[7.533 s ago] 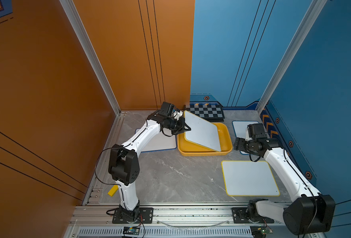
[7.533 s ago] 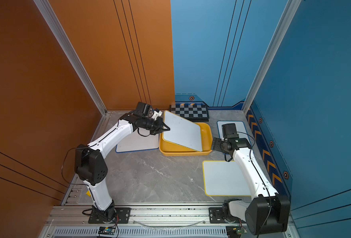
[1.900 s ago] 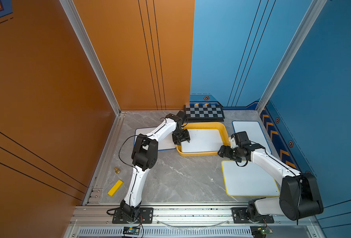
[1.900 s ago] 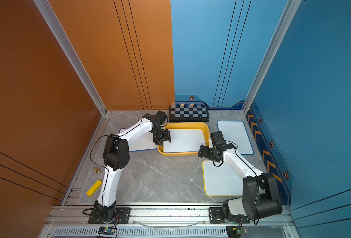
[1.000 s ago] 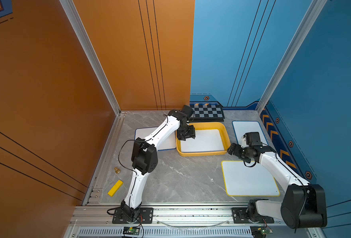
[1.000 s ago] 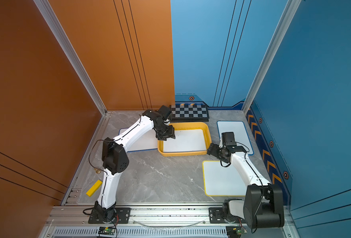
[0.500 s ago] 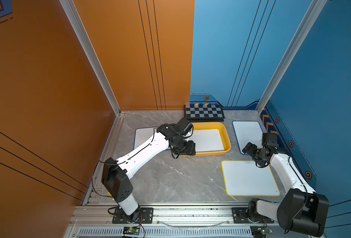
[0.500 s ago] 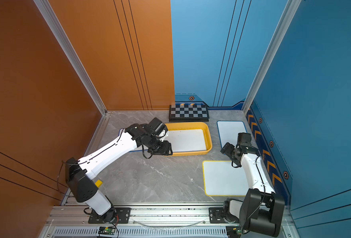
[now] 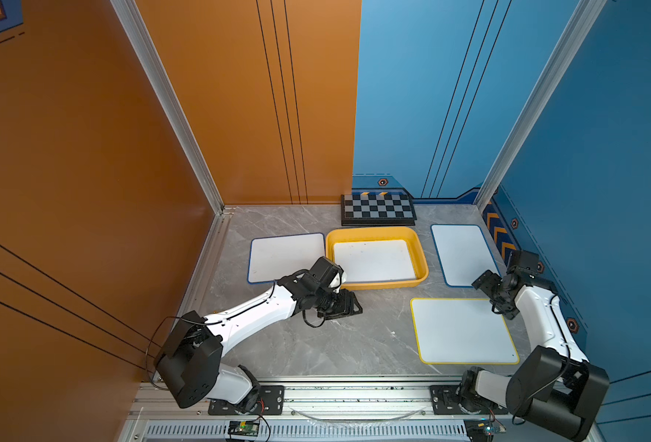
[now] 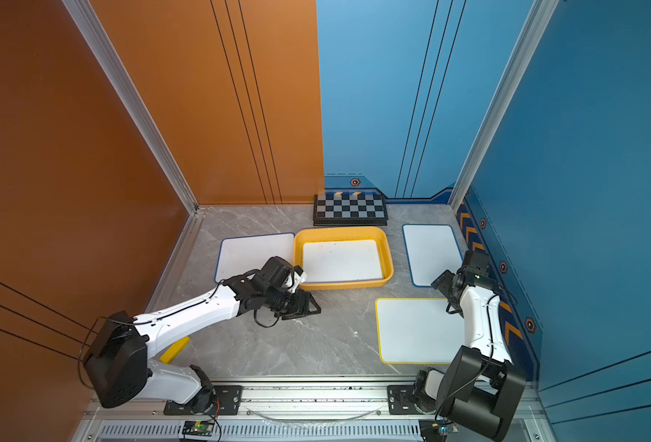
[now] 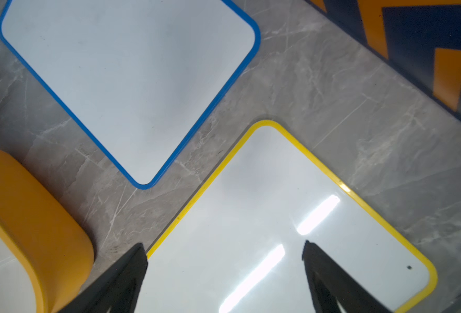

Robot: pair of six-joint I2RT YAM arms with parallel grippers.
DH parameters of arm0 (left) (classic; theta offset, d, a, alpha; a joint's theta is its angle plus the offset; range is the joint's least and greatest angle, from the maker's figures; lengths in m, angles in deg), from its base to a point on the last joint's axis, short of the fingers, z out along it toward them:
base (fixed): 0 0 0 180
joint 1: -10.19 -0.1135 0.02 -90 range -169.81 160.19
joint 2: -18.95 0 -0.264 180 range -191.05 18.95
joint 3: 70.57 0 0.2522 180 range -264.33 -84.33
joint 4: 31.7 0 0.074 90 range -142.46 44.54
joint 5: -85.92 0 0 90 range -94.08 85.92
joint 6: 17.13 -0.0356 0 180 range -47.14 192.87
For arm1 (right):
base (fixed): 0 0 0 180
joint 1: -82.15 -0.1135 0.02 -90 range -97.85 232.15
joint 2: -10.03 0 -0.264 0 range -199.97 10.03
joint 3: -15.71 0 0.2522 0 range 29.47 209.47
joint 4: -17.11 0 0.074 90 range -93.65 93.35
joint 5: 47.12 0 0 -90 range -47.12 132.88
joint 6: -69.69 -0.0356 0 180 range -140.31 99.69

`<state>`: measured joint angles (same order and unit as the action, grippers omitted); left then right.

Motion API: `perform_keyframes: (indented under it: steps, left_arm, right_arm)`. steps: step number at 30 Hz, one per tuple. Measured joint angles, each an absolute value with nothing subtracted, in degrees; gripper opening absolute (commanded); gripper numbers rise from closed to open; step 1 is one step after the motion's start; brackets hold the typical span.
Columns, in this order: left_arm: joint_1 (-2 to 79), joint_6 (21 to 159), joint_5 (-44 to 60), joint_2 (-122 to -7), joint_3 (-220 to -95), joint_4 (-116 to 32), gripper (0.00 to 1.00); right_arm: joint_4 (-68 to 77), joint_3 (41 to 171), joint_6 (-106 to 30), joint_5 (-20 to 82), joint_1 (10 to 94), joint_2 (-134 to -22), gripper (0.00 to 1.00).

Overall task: Put the whiteboard into the storage box
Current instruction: Place the whiteboard in the storage box, then move the whiteboard to the center of the board.

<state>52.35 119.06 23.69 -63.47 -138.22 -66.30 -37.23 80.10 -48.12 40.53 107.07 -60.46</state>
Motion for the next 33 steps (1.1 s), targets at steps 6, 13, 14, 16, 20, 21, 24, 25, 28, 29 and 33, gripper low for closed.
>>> perform_keyframes:
  steps: [6,13,14,16,20,21,24,25,28,29,33]
  left_arm:
    - [52.59,120.22,25.41,-64.82,-138.35,-60.85,0.63]
    - [52.59,123.43,27.91,-68.36,-138.31,-52.31,0.63]
    - [52.59,123.82,28.3,-68.95,-138.31,-51.43,0.63]
    - [52.59,124.39,29.11,-69.78,-138.28,-50.19,0.63]
    - [52.59,125.0,30.16,-70.94,-138.28,-48.83,0.63]
    - [52.59,125.03,30.38,-71.25,-138.28,-48.64,0.63]
    - [52.65,125.03,30.88,-72.6,-138.31,-48.05,0.63]
    - [52.76,125.07,30.99,-73.1,-138.31,-47.89,0.63]
    - [53.35,125.73,31.36,-74.85,-138.31,-46.8,0.63]
    - [53.66,125.94,31.53,-75.36,-138.31,-46.32,0.63]
    - [54.71,126.8,32.04,-75.9,-138.31,-44.94,0.63]
  right_arm:
    - [-37.64,79.88,-45.5,44.79,110.31,-62.06,0.91]
    - [-37.47,77.89,-42.31,48.29,110.37,-65.19,0.9]
    - [-37.14,77.35,-41.85,48.35,110.46,-65.36,0.9]
    - [-36.13,76.54,-41.06,48.05,111.23,-65.73,0.9]
    - [-34.08,75.88,-40.62,45.97,115.18,-66.89,0.89]
    - [-33.71,75.73,-40.62,45.75,115.93,-67.13,0.89]
    - [-33.05,75.18,-40.43,45.67,116.52,-67.44,0.89]
    - [-33.03,75.14,-40.27,45.6,116.56,-67.59,0.89]
    - [-32.66,75.14,-39.86,44.62,117.02,-68.92,0.89]
    - [-32.4,75.14,-39.73,44.11,117.39,-69.78,0.89]
    - [-31.41,75.14,-39.57,41.53,119.84,-73.45,0.88]
